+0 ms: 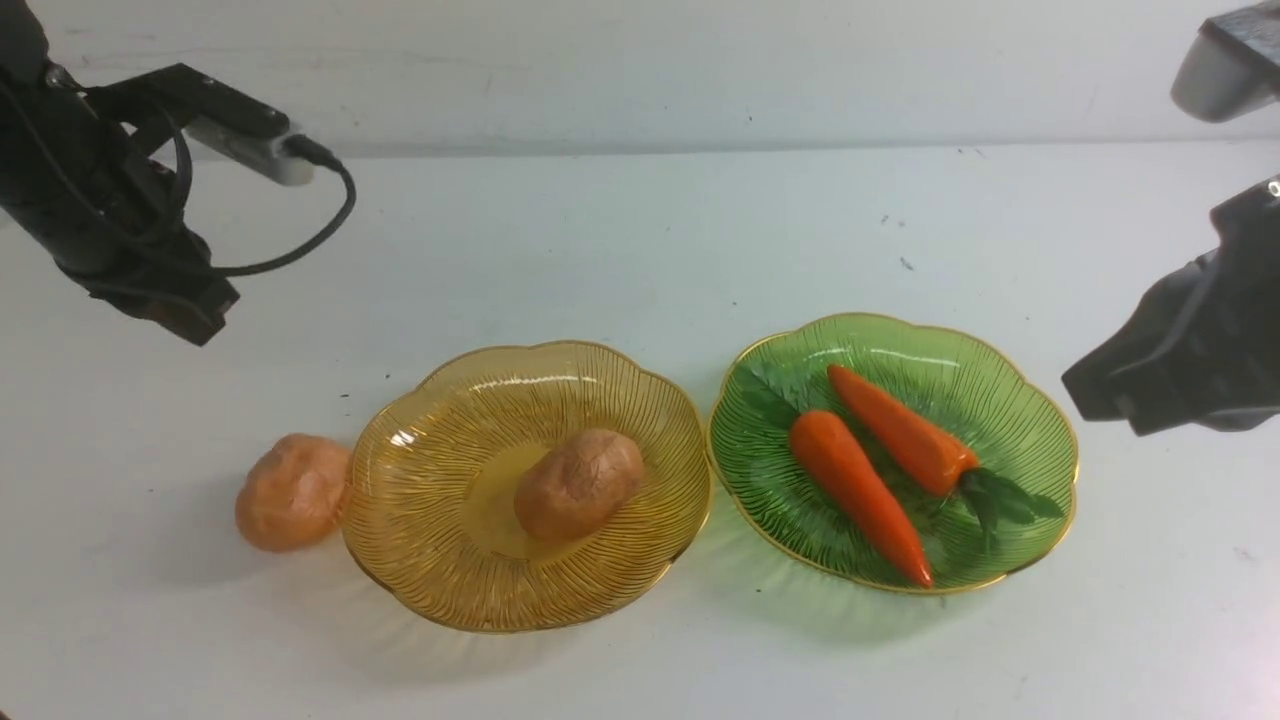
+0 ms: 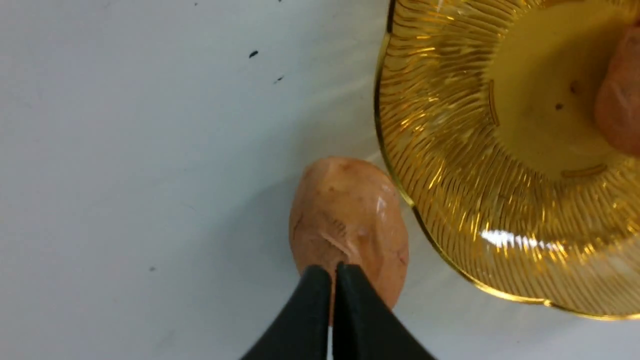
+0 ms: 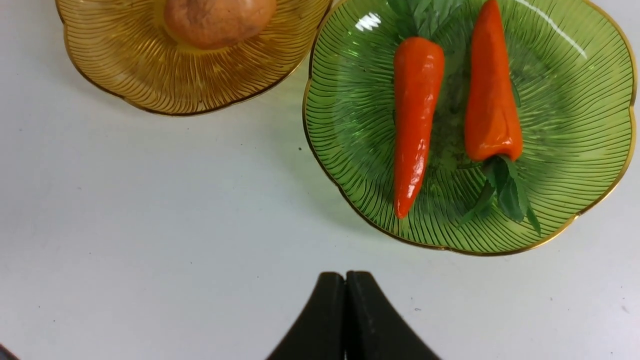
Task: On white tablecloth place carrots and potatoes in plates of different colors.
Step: 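Put the potatoes from the left side into the left plate with the left gripper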
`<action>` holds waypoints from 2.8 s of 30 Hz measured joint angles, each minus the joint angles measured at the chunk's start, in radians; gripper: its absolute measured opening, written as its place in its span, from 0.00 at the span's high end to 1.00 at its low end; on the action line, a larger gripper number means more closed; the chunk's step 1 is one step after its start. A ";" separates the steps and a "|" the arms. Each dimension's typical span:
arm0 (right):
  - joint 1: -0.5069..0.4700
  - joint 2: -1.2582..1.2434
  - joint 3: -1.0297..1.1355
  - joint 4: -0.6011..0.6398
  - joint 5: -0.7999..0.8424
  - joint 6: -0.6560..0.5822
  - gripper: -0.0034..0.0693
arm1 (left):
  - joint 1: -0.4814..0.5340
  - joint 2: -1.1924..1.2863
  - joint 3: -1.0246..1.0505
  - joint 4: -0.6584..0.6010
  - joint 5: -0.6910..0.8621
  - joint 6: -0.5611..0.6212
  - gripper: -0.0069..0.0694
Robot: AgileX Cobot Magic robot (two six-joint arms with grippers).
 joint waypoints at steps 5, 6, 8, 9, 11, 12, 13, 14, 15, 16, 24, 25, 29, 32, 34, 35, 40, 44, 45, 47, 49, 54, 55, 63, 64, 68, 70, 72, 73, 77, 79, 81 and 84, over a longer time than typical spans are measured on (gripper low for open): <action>0.000 0.000 0.000 0.000 0.008 0.000 0.97 | 0.000 0.000 0.016 0.046 0.000 -0.252 0.89; 0.000 0.000 0.000 0.000 0.008 0.000 0.97 | 0.000 0.000 0.036 0.061 0.000 -0.311 0.85; 0.000 0.000 0.000 0.000 0.008 0.000 0.97 | 0.000 0.004 0.079 0.071 0.000 -0.350 0.78; 0.000 0.000 0.000 0.000 0.008 0.000 0.97 | 0.000 0.011 0.111 0.073 0.000 -0.362 0.72; 0.000 0.000 0.000 0.000 0.008 -0.004 0.97 | 0.000 0.036 0.168 0.079 0.000 -0.383 0.56; 0.000 0.000 0.000 0.000 0.008 -0.005 0.97 | 0.000 0.052 0.190 0.081 -0.003 -0.402 0.47; 0.000 0.000 0.000 0.000 0.008 -0.007 0.97 | 0.000 0.065 0.201 0.082 -0.013 -0.422 0.38; 0.000 0.000 0.000 0.000 0.008 -0.007 0.97 | 0.000 0.071 0.203 0.082 -0.018 -0.431 0.34; 0.000 0.000 0.000 0.001 0.008 -0.007 0.97 | 0.000 0.078 0.205 0.082 -0.034 -0.443 0.28; 0.000 0.000 0.000 0.001 0.008 -0.007 0.97 | 0.000 0.087 0.205 0.082 -0.051 -0.455 0.22; 0.000 0.000 0.000 0.006 0.007 -0.008 0.97 | 0.000 0.136 0.205 0.079 -0.114 -0.477 0.02; 0.000 0.000 0.000 0.008 0.007 -0.009 0.97 | 0.000 0.147 0.205 0.068 -0.114 -0.477 0.01; 0.000 0.000 0.000 0.019 0.007 -0.016 0.97 | -0.001 0.189 0.205 0.059 -0.122 -0.477 0.01; 0.000 0.000 0.000 0.022 0.006 -0.016 0.97 | -0.001 0.232 0.205 0.051 -0.136 -0.477 0.01; 0.000 0.000 0.000 0.023 0.006 -0.016 0.97 | -0.001 0.249 0.205 0.048 -0.139 -0.477 0.01; 0.000 0.000 0.000 0.023 0.006 -0.016 0.97 | -0.001 0.259 0.205 0.046 -0.139 -0.477 0.01; 0.000 0.000 0.000 0.023 0.007 -0.016 0.97 | -0.001 0.279 0.204 0.044 -0.137 -0.478 0.10; 0.000 0.000 0.000 0.023 0.007 -0.016 0.97 | -0.001 0.279 0.202 0.046 -0.134 -0.472 0.27; 0.000 0.000 0.000 0.023 0.007 -0.016 0.97 | -0.001 0.279 0.200 0.047 -0.133 -0.472 0.28; 0.000 0.000 0.000 0.023 0.007 -0.016 0.97 | -0.001 0.278 0.195 0.054 -0.131 -0.471 0.32; 0.000 0.000 0.000 0.023 0.007 -0.016 0.97 | -0.001 0.272 0.189 0.057 -0.131 -0.471 0.36; 0.000 0.000 0.000 0.023 0.007 -0.016 0.97 | -0.001 0.233 0.183 0.091 -0.107 -0.470 0.37; 0.000 0.000 0.000 0.023 0.007 -0.016 0.97 | -0.001 0.218 0.183 0.105 -0.099 -0.467 0.37; 0.000 0.000 0.000 0.024 0.007 -0.016 0.97 | -0.052 0.009 0.154 0.019 -0.016 -0.498 0.38; 0.000 0.000 0.000 0.026 0.006 -0.016 0.97 | -0.093 0.008 0.154 -0.037 -0.014 -0.498 0.38; 0.000 0.000 0.000 0.027 0.001 -0.016 0.97 | -0.215 0.048 0.154 -0.098 -0.061 -0.473 0.39; 0.000 0.000 0.000 0.027 0.001 -0.019 0.97 | -0.267 0.075 0.155 -0.091 -0.095 -0.467 0.39; 0.000 0.000 0.000 0.026 0.004 -0.026 0.97 | -0.302 0.097 0.155 -0.060 -0.118 -0.468 0.38; 0.000 0.000 0.000 0.026 0.009 -0.031 0.97 | -0.315 0.106 0.155 -0.041 -0.137 -0.475 0.38; 0.000 0.000 0.000 0.026 0.010 -0.034 0.97 | -0.332 0.121 0.155 0.003 -0.174 -0.500 0.37; 0.000 0.000 0.000 0.026 0.011 -0.034 0.97 | -0.335 0.128 0.155 0.038 -0.195 -0.538 0.34; 0.000 0.000 0.000 0.026 0.011 -0.034 0.97 | -0.335 0.128 0.155 0.050 -0.198 -0.538 0.33; 0.000 0.000 0.000 0.027 0.011 -0.034 0.97 | -0.335 0.128 0.155 0.057 -0.206 -0.538 0.27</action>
